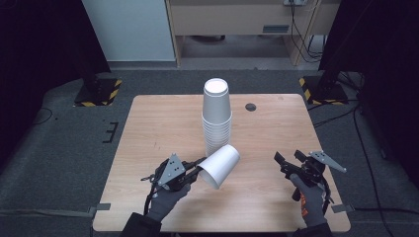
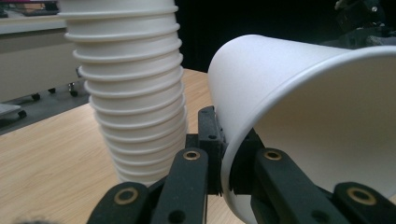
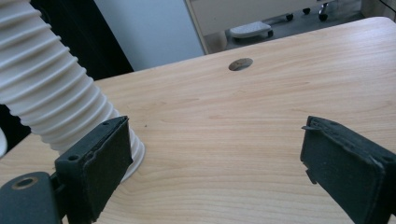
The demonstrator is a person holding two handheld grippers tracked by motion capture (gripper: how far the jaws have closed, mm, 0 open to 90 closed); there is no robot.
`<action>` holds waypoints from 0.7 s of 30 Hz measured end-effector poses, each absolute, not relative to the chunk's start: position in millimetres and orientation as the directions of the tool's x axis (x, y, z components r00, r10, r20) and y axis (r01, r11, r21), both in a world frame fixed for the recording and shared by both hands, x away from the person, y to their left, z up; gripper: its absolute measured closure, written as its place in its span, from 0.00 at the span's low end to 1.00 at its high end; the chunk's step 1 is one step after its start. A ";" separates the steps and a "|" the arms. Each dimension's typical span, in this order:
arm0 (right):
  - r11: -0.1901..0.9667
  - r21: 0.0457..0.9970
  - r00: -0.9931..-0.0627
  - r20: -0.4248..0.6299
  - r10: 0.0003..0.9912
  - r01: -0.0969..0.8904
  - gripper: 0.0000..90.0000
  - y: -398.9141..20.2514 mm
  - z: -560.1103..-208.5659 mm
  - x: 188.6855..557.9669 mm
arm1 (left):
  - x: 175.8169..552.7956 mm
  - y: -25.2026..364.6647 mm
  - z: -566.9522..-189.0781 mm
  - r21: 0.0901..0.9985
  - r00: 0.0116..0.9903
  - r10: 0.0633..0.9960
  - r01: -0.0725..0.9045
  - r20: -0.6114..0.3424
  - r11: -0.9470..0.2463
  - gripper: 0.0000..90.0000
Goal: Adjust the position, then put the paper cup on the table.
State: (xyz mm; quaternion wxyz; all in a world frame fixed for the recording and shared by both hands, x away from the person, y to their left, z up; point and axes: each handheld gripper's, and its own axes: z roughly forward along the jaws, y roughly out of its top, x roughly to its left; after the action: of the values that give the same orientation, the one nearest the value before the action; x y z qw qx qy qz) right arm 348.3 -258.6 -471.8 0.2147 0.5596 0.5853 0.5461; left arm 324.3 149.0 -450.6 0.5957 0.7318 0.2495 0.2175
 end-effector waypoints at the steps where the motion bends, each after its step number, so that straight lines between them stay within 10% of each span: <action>1: -0.219 0.879 -0.280 0.357 0.891 0.423 0.10 -258.7 -472.2 348.5 | 324.0 150.9 -450.4 0.981 0.779 0.627 0.109 0.018 -0.163 0.95; 21: -0.140 0.884 -0.272 0.283 0.920 0.446 0.10 -259.0 -478.8 350.4 | 310.3 203.2 -444.3 0.987 0.711 0.703 0.123 -0.012 -0.108 0.95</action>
State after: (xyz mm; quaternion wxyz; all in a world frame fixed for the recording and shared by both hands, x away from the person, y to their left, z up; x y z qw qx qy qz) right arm 350.4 -259.0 -478.8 0.2322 0.5568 0.6131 0.5101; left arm 310.3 203.2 -444.3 0.6001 0.7039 0.2932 0.2417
